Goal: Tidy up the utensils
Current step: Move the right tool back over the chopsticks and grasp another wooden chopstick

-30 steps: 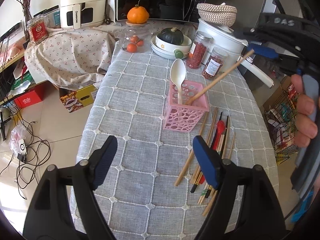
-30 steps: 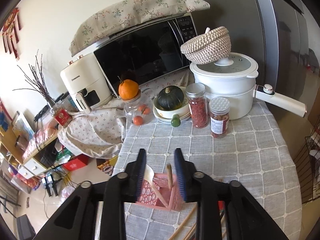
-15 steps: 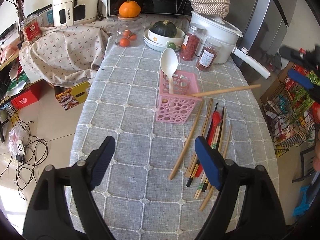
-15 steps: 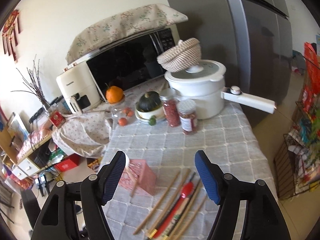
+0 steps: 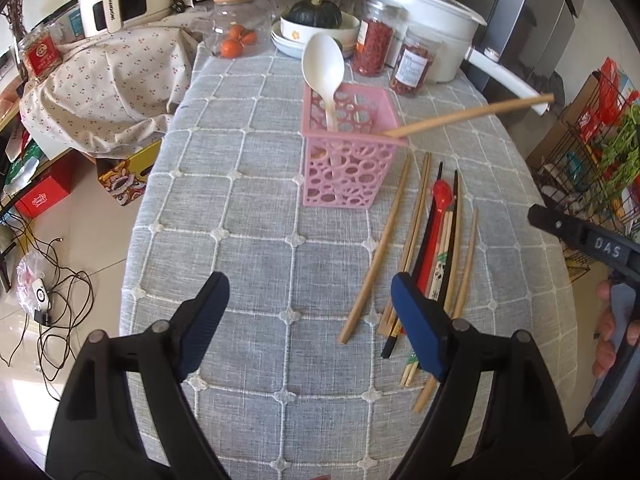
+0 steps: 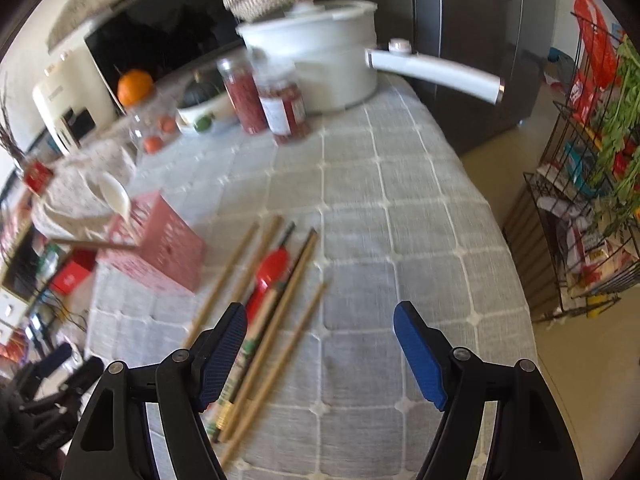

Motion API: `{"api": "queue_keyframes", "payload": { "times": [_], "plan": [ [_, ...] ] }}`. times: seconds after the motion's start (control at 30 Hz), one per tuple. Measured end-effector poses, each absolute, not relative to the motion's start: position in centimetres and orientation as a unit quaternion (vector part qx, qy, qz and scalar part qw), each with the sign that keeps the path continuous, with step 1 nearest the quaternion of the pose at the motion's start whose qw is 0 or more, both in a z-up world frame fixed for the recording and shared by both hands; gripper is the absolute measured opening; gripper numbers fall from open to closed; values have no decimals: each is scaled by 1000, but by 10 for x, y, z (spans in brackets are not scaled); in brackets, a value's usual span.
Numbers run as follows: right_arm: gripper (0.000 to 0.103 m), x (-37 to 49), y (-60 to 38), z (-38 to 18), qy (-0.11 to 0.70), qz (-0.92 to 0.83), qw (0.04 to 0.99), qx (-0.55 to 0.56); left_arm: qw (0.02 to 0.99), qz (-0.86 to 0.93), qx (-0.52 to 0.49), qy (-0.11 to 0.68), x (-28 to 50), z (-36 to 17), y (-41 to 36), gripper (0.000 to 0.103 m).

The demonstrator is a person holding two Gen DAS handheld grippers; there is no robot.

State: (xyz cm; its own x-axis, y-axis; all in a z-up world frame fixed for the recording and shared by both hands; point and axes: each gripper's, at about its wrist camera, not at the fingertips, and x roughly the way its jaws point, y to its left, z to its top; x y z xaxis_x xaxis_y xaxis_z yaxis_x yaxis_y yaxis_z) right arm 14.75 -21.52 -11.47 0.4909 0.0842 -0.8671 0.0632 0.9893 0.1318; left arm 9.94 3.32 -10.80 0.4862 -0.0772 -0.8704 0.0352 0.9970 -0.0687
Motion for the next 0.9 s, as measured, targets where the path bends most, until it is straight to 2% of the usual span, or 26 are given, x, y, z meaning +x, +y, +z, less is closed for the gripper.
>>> {"api": "queue_keyframes", "payload": {
  "times": [0.4, 0.8, 0.9],
  "plan": [
    [77, 167, -200, -178, 582, -8, 812, 41, 849, -35, 0, 526, 101, -120, 32, 84],
    [77, 174, -183, -202, 601, -11, 799, 12, 847, -41, 3, 530, 102, -121, 30, 84],
    [72, 170, -179, -203, 600, -8, 800, 3, 846, -45, 10, 532, 100, -121, 26, 84]
  ]
}}
